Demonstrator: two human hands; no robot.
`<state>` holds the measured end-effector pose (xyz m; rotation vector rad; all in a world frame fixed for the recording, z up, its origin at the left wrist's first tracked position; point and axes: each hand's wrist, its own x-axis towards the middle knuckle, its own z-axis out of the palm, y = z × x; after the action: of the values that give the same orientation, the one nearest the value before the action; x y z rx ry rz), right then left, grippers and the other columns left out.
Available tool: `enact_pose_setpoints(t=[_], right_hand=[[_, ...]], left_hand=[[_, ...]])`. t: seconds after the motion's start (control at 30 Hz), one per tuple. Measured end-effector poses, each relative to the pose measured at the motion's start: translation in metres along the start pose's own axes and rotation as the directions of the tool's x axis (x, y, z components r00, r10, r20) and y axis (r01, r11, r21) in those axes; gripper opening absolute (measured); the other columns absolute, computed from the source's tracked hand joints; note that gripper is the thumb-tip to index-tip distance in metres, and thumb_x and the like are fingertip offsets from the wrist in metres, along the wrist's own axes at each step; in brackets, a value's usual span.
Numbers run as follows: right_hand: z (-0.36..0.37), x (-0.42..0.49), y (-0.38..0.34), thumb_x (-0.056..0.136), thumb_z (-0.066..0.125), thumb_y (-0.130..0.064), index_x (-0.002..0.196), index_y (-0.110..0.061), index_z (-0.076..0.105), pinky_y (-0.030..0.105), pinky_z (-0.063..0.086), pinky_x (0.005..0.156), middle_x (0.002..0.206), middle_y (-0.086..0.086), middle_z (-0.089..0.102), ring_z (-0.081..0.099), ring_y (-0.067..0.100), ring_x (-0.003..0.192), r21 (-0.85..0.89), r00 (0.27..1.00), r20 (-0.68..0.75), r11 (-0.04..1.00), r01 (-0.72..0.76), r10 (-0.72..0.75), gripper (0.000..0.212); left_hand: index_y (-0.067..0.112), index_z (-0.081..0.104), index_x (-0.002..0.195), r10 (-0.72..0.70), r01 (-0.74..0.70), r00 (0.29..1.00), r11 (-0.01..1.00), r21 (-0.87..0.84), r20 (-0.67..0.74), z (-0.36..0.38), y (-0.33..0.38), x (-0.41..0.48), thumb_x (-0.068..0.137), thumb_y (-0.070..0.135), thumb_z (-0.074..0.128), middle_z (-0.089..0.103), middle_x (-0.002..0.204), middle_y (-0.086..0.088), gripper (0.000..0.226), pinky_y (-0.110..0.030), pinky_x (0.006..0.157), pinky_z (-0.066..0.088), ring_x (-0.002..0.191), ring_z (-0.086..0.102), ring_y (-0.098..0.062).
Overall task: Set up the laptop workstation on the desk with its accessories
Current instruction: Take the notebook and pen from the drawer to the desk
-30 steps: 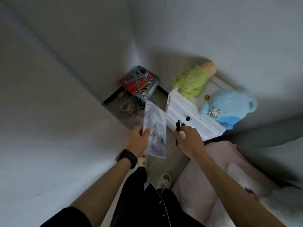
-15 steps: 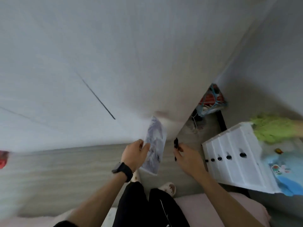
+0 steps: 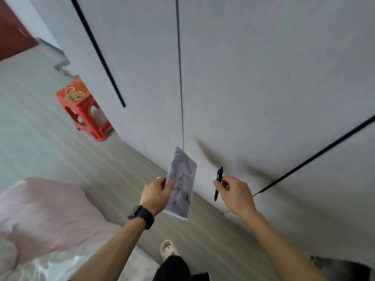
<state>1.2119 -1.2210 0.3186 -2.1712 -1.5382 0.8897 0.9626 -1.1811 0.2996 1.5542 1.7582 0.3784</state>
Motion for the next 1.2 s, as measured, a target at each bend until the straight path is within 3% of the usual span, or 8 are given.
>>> enact_pose_setpoints(t=[0.2,0.43,0.7,0.83,0.93,1.07,1.2], right_hand=[[0.048,0.084,-0.123,0.097,0.058,-0.048,0.092,-0.028,0.071,0.035,0.054,0.074,0.083,-0.013,0.072,0.066,0.011,0.079,0.062,0.993,0.052,0.992,0.107,-0.110,0.025],[0.126,0.162,-0.240,0.096,0.059,-0.048,0.082,-0.026,0.065,0.036,0.055,0.070,0.079,-0.012,0.073,0.067,0.010,0.072,0.038,0.951,0.208,0.973,0.226,-0.229,0.027],[0.227,0.258,-0.386,0.097,0.056,-0.046,0.077,-0.019,0.063,0.028,0.048,0.061,0.075,-0.009,0.072,0.065,0.009,0.070,0.061,0.814,0.444,0.919,0.390,-0.375,0.034],[0.267,0.296,-0.474,0.097,0.057,-0.047,0.078,-0.019,0.065,0.028,0.051,0.065,0.076,-0.009,0.074,0.068,0.009,0.074,0.092,0.725,0.526,0.876,0.473,-0.446,0.035],[0.293,0.313,-0.536,0.097,0.057,-0.046,0.078,-0.019,0.066,0.027,0.051,0.065,0.075,-0.010,0.074,0.068,0.010,0.073,0.117,0.669,0.549,0.838,0.533,-0.502,0.034],[0.338,0.337,-0.613,0.095,0.057,-0.046,0.078,-0.020,0.066,0.035,0.053,0.071,0.075,-0.007,0.073,0.068,0.015,0.076,0.138,0.621,0.555,0.798,0.587,-0.553,0.032],[0.396,0.367,-0.703,0.096,0.059,-0.044,0.076,-0.018,0.065,0.035,0.053,0.066,0.070,-0.006,0.072,0.068,0.016,0.070,0.167,0.586,0.530,0.753,0.637,-0.613,0.034]], left_hand=[[0.013,0.053,0.071,-0.092,0.082,0.974,0.995,-0.057,-0.206,-0.105,-0.048,0.067,0.096,0.047,0.052,0.055,0.059,0.002,0.042,-0.034,0.053,0.038,0.057,0.054,-0.019],[0.014,0.037,0.062,-0.280,0.220,0.871,0.957,-0.189,-0.405,-0.196,-0.113,0.105,0.096,0.040,0.055,0.041,0.053,0.004,0.047,-0.029,0.050,0.030,0.051,0.038,-0.017],[0.011,0.037,0.063,-0.560,0.402,0.655,0.827,-0.393,-0.508,-0.278,-0.186,0.152,0.095,0.035,0.057,0.040,0.055,0.001,0.045,-0.031,0.050,0.030,0.050,0.036,-0.016],[0.004,0.046,0.069,-0.677,0.345,0.528,0.723,-0.599,-0.513,-0.317,-0.218,0.174,0.085,0.054,0.054,0.043,0.056,0.000,0.053,-0.036,0.051,0.034,0.051,0.039,-0.017],[-0.002,0.053,0.076,-0.716,0.311,0.446,0.687,-0.657,-0.537,-0.348,-0.235,0.190,0.086,0.055,0.054,0.048,0.058,-0.004,0.058,-0.034,0.050,0.035,0.052,0.042,-0.016],[0.011,0.044,0.064,-0.720,0.284,0.370,0.689,-0.667,-0.587,-0.403,-0.261,0.217,0.085,0.052,0.053,0.040,0.056,0.004,0.047,-0.029,0.049,0.029,0.051,0.036,-0.013],[0.015,0.036,0.063,-0.749,0.265,0.284,0.661,-0.702,-0.598,-0.471,-0.313,0.263,0.082,0.053,0.050,0.036,0.056,0.002,0.045,-0.030,0.050,0.027,0.051,0.033,-0.014]])
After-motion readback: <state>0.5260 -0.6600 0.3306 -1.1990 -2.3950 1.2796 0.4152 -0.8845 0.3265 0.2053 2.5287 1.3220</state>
